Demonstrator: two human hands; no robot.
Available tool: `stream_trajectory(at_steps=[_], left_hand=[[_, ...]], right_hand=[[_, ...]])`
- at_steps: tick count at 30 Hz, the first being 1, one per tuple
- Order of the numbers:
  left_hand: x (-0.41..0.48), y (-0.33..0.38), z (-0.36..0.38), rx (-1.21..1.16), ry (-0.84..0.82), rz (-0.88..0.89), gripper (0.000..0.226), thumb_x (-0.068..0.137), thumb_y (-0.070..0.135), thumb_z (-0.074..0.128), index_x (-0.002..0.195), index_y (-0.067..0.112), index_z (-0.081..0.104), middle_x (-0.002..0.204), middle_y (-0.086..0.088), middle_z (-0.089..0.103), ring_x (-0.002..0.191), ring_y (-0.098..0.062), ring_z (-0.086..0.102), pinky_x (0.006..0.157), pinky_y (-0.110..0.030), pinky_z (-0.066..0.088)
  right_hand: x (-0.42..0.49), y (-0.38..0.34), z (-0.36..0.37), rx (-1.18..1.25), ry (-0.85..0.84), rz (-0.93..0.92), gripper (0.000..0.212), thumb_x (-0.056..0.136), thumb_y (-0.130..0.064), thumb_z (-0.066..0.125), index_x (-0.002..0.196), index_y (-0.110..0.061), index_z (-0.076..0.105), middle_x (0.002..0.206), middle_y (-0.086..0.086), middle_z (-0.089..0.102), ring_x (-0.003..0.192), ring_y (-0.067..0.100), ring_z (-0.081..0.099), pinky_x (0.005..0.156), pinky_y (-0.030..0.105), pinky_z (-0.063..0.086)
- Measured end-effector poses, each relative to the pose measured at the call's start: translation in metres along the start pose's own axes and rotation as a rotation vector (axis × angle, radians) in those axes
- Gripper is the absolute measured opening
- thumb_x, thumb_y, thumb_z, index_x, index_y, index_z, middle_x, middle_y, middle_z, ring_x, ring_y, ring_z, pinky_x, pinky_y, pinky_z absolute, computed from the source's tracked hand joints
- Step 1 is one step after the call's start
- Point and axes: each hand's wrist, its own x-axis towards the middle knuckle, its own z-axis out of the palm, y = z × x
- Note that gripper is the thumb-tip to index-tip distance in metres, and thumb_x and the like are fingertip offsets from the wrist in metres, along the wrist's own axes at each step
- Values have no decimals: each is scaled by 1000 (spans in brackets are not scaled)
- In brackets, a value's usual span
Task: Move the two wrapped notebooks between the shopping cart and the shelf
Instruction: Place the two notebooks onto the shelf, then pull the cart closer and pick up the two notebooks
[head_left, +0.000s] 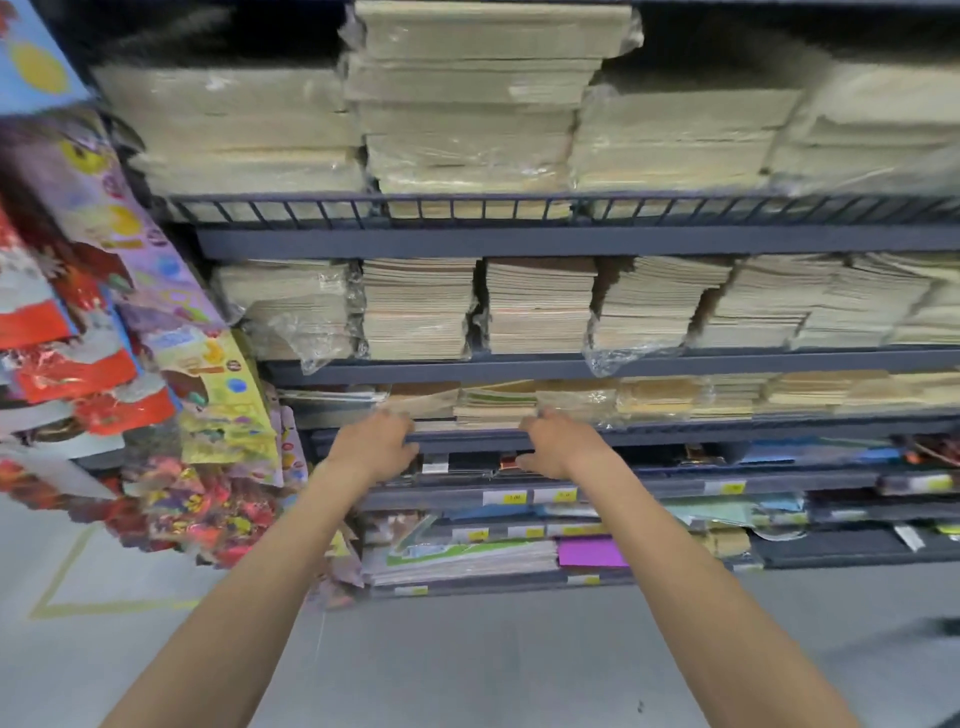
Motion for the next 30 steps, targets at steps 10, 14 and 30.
stream_trajectory(at_steps=[10,14,30], left_hand=[[0,46,-29,84,79,191,44,100,44,46,139,23,50,135,-7,57,123,-30,52,96,-44,48],[4,81,-31,93,96,277,45,100,44,46,141,25,49,141,-7,53,127,-31,49,97,-44,45],[34,285,-11,229,147,701,47,100,45,45,141,21,47,136,-7,54,127,-28,49,101,-45,44]], right_hand=[[-51,29,1,123,55,110,68,97,-44,56,155,-20,30,160,14,26,144,34,30,111,49,38],[-84,55,7,142,138,190,64,97,-44,56,151,-16,36,154,13,36,138,34,37,106,47,40],[-173,194,73,196,332,488,61,98,-50,51,149,-20,36,140,6,44,132,29,40,106,42,39]])
